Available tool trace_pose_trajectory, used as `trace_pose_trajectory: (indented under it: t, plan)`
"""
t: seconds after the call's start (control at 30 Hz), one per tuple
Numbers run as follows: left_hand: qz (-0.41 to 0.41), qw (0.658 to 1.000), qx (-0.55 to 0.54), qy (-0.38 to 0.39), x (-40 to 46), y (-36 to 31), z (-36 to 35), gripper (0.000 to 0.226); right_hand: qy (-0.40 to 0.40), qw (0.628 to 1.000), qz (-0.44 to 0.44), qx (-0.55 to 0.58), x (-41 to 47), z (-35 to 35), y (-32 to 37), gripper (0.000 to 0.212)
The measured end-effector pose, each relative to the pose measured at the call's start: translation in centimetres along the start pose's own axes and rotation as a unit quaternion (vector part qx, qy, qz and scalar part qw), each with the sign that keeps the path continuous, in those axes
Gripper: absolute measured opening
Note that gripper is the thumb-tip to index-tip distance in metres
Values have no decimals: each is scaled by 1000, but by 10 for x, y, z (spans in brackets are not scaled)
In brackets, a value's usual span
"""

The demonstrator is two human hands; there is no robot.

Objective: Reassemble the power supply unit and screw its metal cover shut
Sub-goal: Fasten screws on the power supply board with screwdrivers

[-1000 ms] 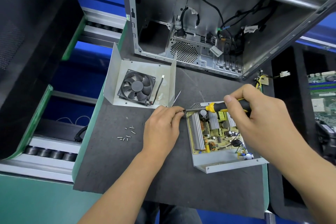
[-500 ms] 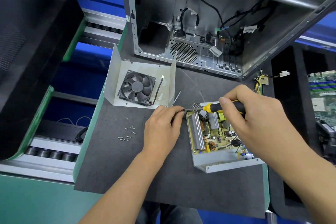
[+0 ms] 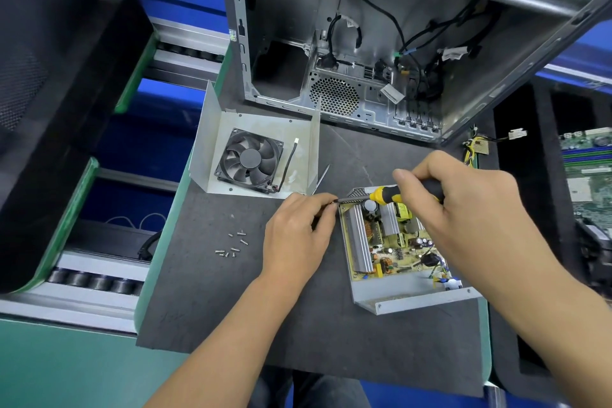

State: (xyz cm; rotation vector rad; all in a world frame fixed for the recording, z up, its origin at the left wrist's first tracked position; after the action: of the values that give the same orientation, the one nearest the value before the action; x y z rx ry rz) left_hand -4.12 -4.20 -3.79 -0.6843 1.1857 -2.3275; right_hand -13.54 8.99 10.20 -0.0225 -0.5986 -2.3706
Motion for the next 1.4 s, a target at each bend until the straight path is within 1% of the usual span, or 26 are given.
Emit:
trace_pose_trajectory:
  t: [0.07, 0.2, 0.27, 0.37, 0.43, 0.53, 0.67, 0.73, 0.8, 1.13, 1.27, 1.4]
  plan:
    - [-13, 1000, -2, -4, -1, 0, 0, 9, -8, 1000, 8, -4, 1, 0, 1, 38]
    - [-60, 998, 13, -1, -2, -1, -1, 10, -18, 1000, 13, -1, 2, 0, -1, 35]
    - [-71, 997, 22, 3, -2, 1, -2, 10, 0, 1000, -23, 9, 4, -2, -6, 34]
    - [-67, 997, 31, 17, 0, 4, -1, 8, 75, 988, -126, 42, 7, -6, -14, 32]
    - [-47, 998, 19, 25, 1, 5, 0, 8, 108, 982, -148, 48, 9, -7, -16, 30]
    - [-30, 999, 14, 43, 4, 5, 1, 7, 127, 979, -139, 74, 13, -6, -13, 24]
    - [-47, 995, 28, 85, 5, -3, 2, 10, 84, 970, -146, 177, 15, -4, -9, 34]
    - [-55, 992, 35, 109, 7, -8, 1, 12, 74, 964, -144, 213, 15, -5, -8, 33]
    - [-38, 992, 32, 120, 11, -10, 1, 10, 65, 962, -139, 225, 14, -7, -10, 31]
    - [39, 989, 81, 121, 15, -21, -5, 14, 50, 986, -54, 151, 7, -13, -5, 30]
    - [46, 986, 106, 120, 14, -21, -6, 15, 58, 989, -35, 132, 6, -18, 0, 29]
    - [46, 987, 93, 119, 12, -20, -8, 13, 74, 991, -28, 108, 5, -23, 3, 27]
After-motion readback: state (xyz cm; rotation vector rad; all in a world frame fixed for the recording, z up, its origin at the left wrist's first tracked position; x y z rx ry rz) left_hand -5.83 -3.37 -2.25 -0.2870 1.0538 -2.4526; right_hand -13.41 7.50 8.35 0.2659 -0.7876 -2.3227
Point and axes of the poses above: each hand's wrist, its own x-axis towards the middle knuckle, its own z-axis out of the back of the hand, y = z × x, the point moved 4 cm from there along x, towards the middle knuckle, and after that the axes turned 1 degree about -x, right-handed, at the moved point
